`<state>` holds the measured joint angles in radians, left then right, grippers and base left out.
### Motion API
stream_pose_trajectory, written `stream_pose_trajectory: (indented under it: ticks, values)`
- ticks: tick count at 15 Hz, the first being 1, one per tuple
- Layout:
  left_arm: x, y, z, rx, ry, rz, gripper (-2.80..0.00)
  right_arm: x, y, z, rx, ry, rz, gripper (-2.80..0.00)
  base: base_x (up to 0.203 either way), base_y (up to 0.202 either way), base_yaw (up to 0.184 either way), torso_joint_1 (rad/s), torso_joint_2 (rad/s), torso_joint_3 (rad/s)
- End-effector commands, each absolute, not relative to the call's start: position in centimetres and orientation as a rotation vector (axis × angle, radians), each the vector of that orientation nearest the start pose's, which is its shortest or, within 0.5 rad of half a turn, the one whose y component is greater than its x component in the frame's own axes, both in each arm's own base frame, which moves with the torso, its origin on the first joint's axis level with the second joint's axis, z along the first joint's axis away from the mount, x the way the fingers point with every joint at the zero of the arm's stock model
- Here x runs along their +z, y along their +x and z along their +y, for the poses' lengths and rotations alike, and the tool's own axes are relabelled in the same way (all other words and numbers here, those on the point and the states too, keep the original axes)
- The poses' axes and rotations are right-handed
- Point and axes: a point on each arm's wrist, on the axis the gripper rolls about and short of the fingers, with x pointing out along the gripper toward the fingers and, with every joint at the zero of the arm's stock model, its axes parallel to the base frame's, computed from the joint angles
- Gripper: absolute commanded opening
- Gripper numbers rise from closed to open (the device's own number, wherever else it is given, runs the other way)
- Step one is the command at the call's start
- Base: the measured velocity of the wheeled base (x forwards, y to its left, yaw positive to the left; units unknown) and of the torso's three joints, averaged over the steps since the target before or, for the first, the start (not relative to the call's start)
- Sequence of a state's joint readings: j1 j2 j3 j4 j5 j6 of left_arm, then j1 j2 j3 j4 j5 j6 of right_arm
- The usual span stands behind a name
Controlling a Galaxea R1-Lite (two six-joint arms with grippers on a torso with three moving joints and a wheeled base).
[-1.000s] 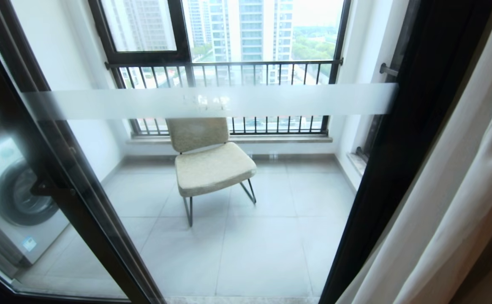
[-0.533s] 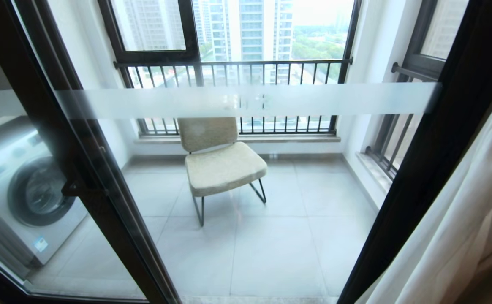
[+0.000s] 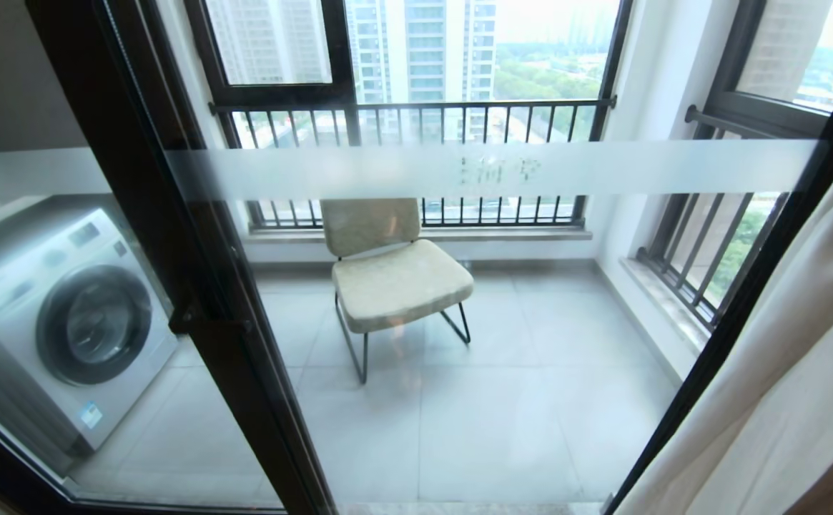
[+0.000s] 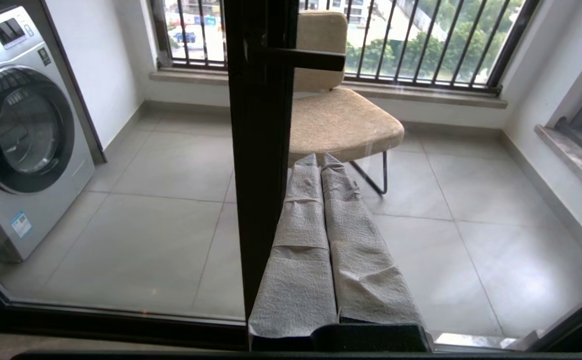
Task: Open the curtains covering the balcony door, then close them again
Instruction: Close the inner curtains on both sides
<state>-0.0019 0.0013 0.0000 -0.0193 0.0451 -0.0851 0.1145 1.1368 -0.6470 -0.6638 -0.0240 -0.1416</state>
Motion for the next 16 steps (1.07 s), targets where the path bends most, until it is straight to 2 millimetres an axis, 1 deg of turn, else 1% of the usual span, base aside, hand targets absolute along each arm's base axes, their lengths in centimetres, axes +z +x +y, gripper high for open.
stream_pose_trajectory:
  ticks: [1, 7, 16]
  values:
    - [7.8, -2.3, 0.1, 0.044, -0.086, -0.020, -2.80, 27.4, 16.5, 1.8, 0.078, -0.130, -0.179, -2.80, 0.000, 0.191, -0.001, 0.004, 0.01, 0.002]
    - [7.8, -2.3, 0.1, 0.043, -0.086, -0.020, -2.80, 27.5, 16.8, 1.9, 0.078, -0.130, -0.177, -2.80, 0.000, 0.187, 0.001, 0.007, 0.00, 0.002]
    - [7.8, -2.3, 0.1, 0.042, -0.086, -0.020, -2.80, 28.7, 18.9, 2.1, 0.077, -0.129, -0.194, -2.80, 0.000, 0.192, 0.000, 0.001, 0.00, 0.004]
